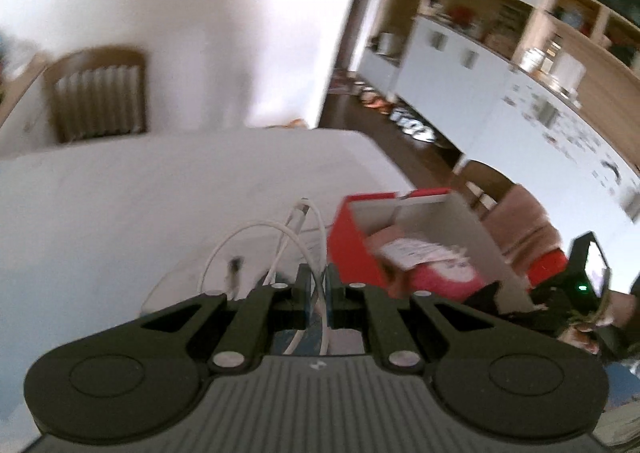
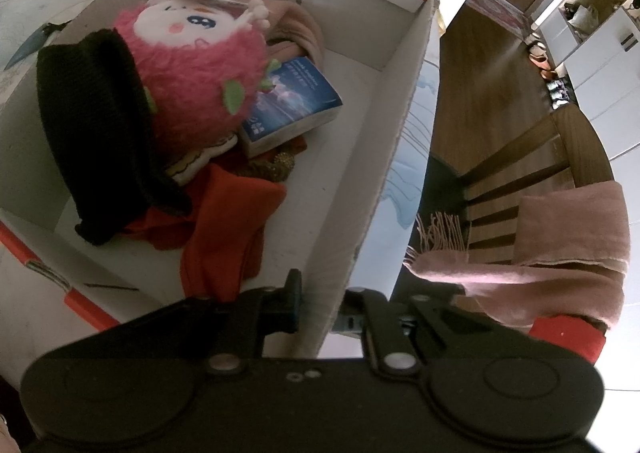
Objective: Organize objects
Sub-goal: 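Lift the white cable with the left gripper and carry it over the box, then lower the white cable into the box and open the left gripper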
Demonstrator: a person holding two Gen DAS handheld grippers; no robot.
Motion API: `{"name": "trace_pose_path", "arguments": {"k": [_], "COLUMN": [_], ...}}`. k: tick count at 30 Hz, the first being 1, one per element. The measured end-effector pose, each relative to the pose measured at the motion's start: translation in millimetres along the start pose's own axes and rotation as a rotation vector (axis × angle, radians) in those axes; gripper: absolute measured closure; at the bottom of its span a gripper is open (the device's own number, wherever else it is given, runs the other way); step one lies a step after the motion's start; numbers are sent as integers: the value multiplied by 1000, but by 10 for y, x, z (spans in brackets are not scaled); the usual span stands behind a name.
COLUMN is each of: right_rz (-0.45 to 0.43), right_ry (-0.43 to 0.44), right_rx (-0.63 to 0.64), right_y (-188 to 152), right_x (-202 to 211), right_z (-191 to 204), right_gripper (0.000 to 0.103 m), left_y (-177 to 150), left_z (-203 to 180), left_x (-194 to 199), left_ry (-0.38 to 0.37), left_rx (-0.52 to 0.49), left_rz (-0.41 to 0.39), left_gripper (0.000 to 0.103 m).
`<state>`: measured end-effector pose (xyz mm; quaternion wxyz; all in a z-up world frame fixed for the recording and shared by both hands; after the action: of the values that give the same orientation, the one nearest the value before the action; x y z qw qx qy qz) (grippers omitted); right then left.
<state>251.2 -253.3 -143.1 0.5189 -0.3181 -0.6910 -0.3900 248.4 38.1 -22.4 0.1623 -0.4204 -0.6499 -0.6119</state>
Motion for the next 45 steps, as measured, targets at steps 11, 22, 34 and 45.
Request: {"name": "trace_pose_path", "arguments": {"k": [11, 22, 34, 45], "right_rz": [-2, 0, -1, 0], "right_ry": [3, 4, 4, 4], "right_rx": [2, 5, 5, 6], "right_y": [0, 3, -6, -8], "right_x": [-7, -2, -14, -17], "right_z": [-4, -10, -16, -15], "right_gripper": [93, 93, 93, 93], "left_y": [537, 739, 545, 162], "left_z": [-992, -1664, -2029, -1766], "left_x": [-248, -589, -1261, -1945], "left_ry": [-151, -242, -270, -234], "left_rx": [-259, -425, -516, -404], "left_rz": [-25, -8, 44, 229], "left_gripper": [97, 97, 97, 97]}}
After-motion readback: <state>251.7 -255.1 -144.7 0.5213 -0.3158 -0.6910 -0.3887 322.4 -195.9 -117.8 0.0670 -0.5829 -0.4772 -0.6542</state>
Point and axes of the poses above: each gripper's, at about its wrist camera, not at the fingertips, and x roughly against the way its jaws point, z to its left, y to its top, the point moved 2 cm from there along -x, roughly the way its jaws point, and after that the axes turned 3 degrees about z, right-handed, at the moved point
